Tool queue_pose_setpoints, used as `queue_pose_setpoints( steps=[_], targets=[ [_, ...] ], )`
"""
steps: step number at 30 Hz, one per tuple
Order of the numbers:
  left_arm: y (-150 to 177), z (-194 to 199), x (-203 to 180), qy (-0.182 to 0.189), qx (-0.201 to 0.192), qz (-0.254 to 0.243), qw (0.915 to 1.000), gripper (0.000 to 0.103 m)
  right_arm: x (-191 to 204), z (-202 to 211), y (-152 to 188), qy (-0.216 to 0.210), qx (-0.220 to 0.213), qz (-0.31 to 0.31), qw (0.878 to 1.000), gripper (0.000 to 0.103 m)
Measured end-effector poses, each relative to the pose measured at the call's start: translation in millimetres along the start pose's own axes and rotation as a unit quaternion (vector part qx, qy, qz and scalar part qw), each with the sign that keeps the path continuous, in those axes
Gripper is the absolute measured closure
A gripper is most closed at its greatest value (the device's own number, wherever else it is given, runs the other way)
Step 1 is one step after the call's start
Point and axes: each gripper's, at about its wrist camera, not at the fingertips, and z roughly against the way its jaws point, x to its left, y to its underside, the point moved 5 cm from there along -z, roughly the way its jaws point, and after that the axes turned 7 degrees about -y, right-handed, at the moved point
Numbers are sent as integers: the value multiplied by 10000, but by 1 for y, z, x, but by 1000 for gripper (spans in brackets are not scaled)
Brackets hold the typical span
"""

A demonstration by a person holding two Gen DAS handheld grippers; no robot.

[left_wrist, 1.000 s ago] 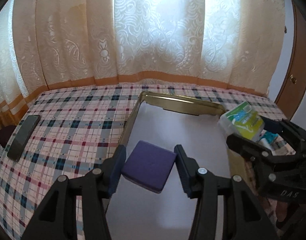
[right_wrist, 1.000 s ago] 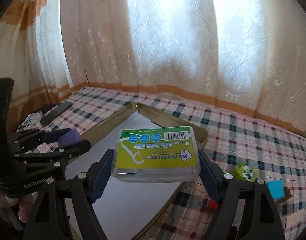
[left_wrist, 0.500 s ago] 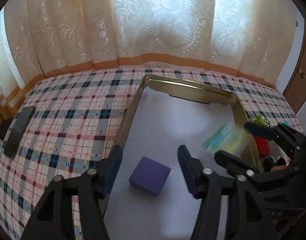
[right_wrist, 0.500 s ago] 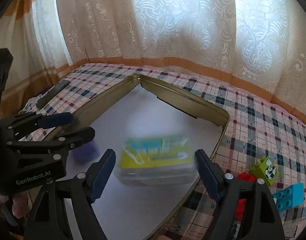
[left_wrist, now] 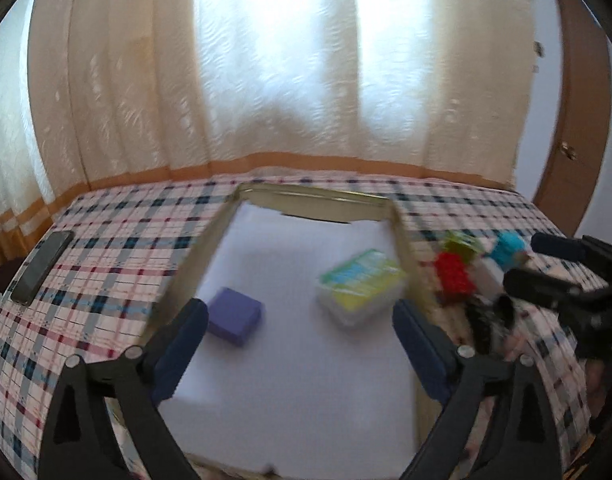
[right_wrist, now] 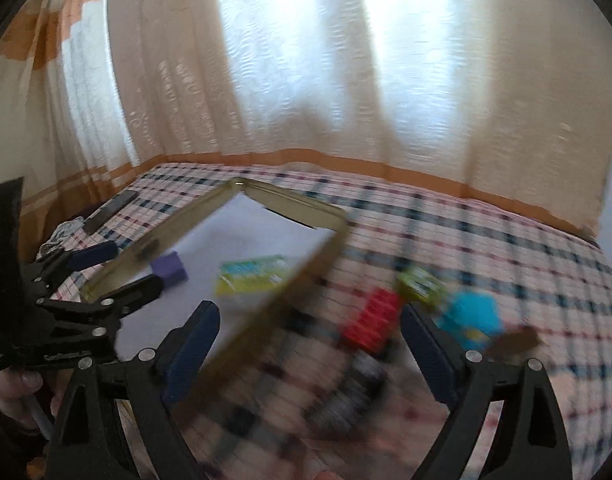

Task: Organize rigid objects
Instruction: 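Grasp the copper picture frame with the right gripper while the left grasps the grey rock toy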

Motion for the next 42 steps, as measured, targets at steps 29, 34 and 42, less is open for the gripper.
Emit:
queue_pose_setpoints(
  steps=[29,34,42],
  targets=[
    [50,13,-60,-22,35,-366,9993,1,-24,-18,103,432,1003,-469,9929,10],
    [44,16,-70,36,-10,-425,9991,1,-34,-12,100,499,876,-645,9928,25],
    [35,11,-104,209,19,-631,9978,1,-64,1,98,807,664,-889,9905,25]
  ],
)
